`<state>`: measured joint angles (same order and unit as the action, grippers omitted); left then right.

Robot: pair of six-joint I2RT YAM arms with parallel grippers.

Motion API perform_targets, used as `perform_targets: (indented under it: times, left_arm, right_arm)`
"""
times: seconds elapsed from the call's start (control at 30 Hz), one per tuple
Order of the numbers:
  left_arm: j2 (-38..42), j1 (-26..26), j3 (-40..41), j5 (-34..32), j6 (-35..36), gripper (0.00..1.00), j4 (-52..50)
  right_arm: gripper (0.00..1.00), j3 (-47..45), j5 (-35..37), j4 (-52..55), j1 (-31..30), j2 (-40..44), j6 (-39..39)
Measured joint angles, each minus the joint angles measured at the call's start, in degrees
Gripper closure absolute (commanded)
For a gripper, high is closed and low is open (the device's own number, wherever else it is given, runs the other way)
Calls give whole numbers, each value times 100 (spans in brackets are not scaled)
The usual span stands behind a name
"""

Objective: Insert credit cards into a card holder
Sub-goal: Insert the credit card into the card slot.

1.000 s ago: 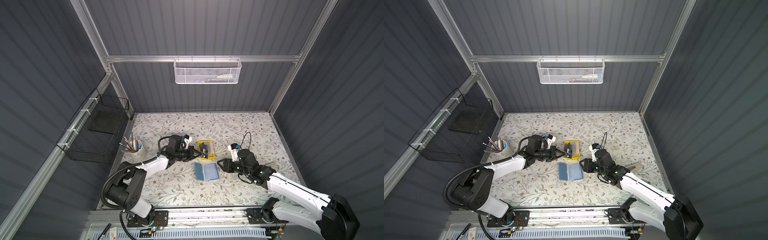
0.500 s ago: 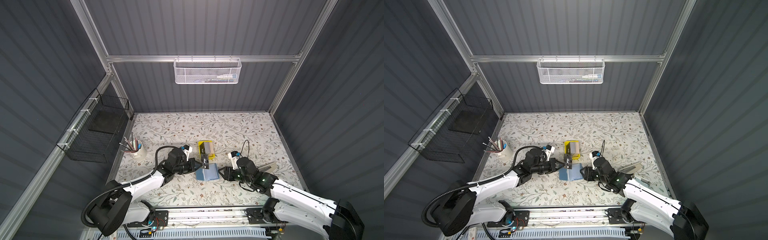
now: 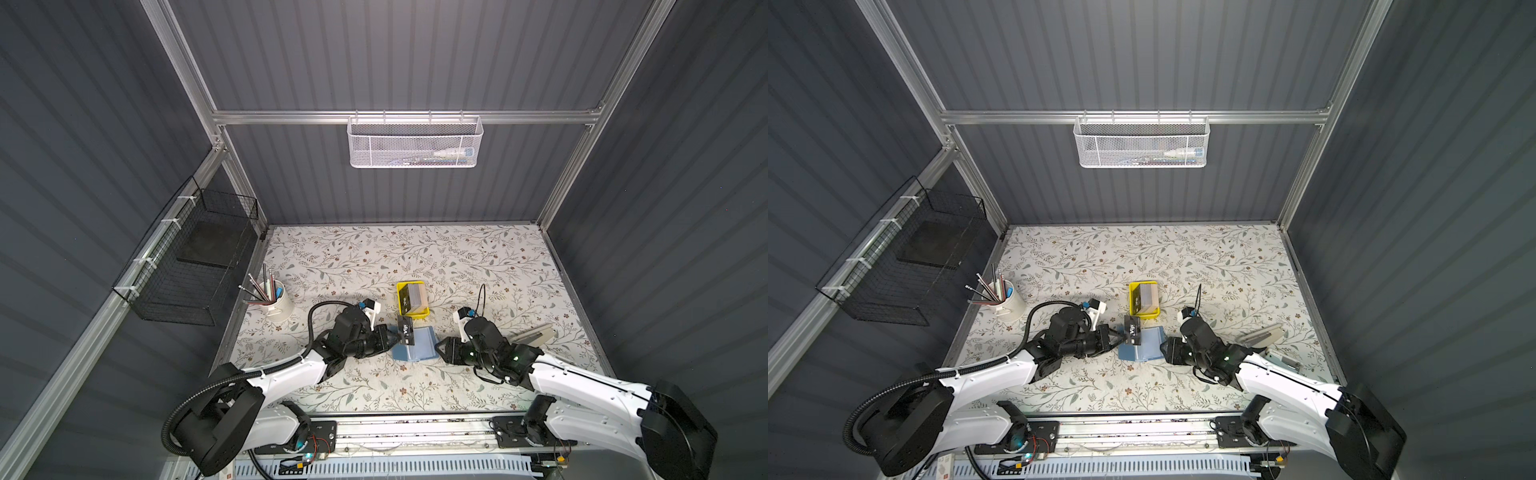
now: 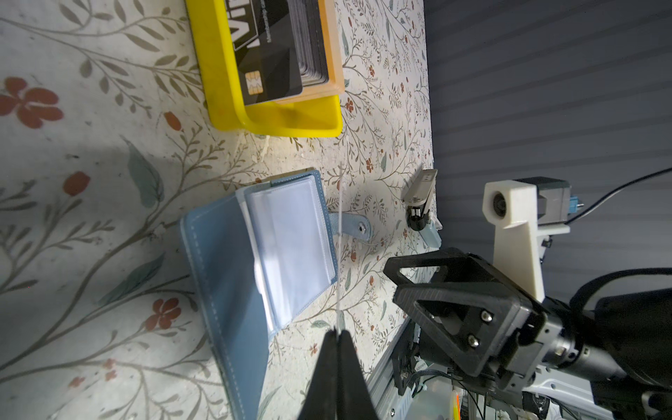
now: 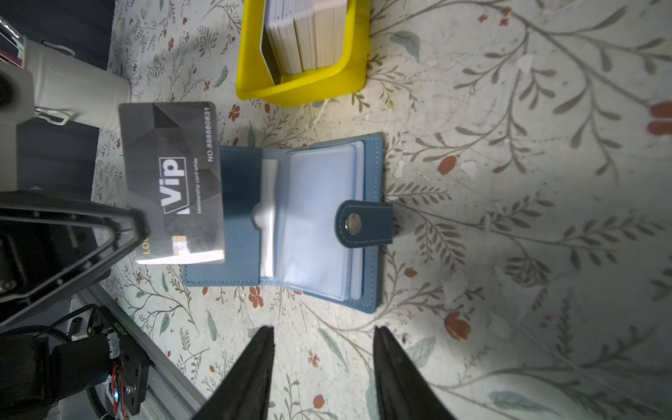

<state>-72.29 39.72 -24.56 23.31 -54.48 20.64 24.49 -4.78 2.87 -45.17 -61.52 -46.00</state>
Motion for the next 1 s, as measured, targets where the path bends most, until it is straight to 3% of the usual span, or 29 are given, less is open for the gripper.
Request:
perform_targets:
  times: [0.13,0.2,0.43,0.77,1.0]
  left_arm:
    - [-70,0,0,-4,2,100,2]
    - [-109,0,0,-7,7,100,2]
    - [-251,0,-2,-2,22,100,2]
    - [-439,0,-166,2,48,100,-15]
    - [-503,0,-297,4,79,100,-90]
  right_arm:
    - [54,0,24,-37,0,-208,-79]
    - [47,24,61,-33,0,-376,-155]
    - [45,146,251,125,2,-643,-291]
    - [63,155,7,-269,181,-861,-358]
    - [69,155,-162,-452,264,-1038,-348]
